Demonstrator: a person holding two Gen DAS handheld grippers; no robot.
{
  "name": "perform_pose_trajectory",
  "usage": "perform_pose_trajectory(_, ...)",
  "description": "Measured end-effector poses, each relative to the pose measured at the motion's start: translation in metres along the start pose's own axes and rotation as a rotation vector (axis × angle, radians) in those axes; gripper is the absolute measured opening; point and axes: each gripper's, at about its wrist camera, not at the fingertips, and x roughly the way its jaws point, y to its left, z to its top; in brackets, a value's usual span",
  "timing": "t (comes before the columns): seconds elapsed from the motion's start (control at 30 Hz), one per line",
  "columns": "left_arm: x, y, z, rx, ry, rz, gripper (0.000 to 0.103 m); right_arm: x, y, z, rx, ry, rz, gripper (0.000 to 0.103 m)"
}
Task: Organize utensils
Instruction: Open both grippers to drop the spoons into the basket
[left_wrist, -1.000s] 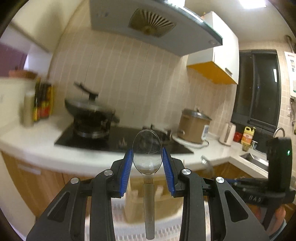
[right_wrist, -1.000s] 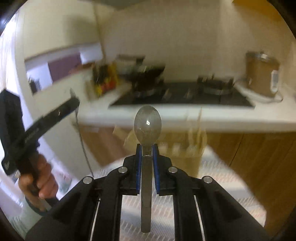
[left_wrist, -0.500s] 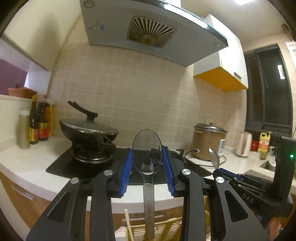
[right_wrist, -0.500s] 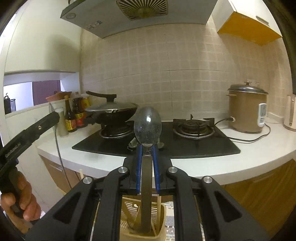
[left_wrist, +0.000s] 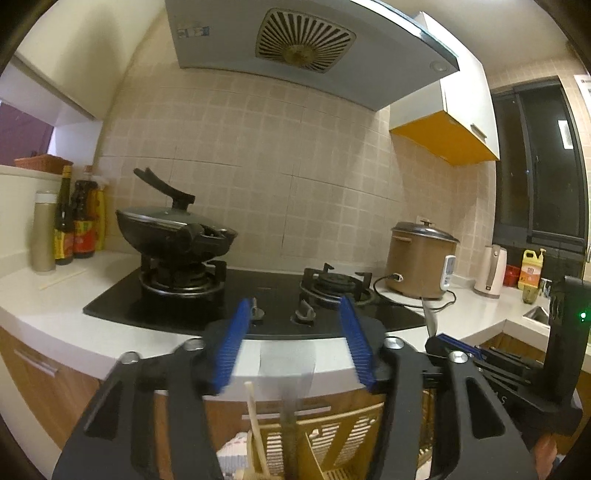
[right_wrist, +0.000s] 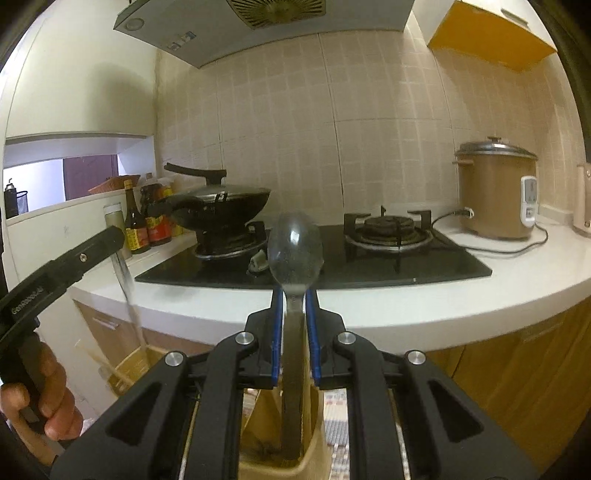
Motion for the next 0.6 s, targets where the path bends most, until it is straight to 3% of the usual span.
perform_pose_trajectory(0.13, -0.024, 0.005, 0.009, -0.027, -0.002, -0.014, 0.052, -0.025, 0.003, 0.0, 0.006, 0.015, 0.004, 0.03)
perform_pose_trajectory(0.33, -0.073, 0.005, 0.022, -0.052, -0.008, -0.039, 0.056, -0.075, 0.017, 0.004, -0.009, 0.003, 0.004, 0.032)
perform_pose_trajectory(0.37, -0.078, 0.004, 0.023, -0.052, -0.004, -0.043, 0.059, -0.083, 0.02, 0.004, -0.011, 0.001, 0.005, 0.037)
perform_pose_trajectory(0.43, -0.096, 0.002, 0.02, -0.055, 0.011, -0.044, 0.065, -0.105, 0.028, -0.001, -0.015, -0.012, -0.007, 0.06)
perform_pose_trajectory(0.6, -0.133, 0.002, -0.009, -0.086, 0.065, -0.009, 0.072, -0.141, 0.04, -0.027, -0.015, 0.01, -0.023, 0.062)
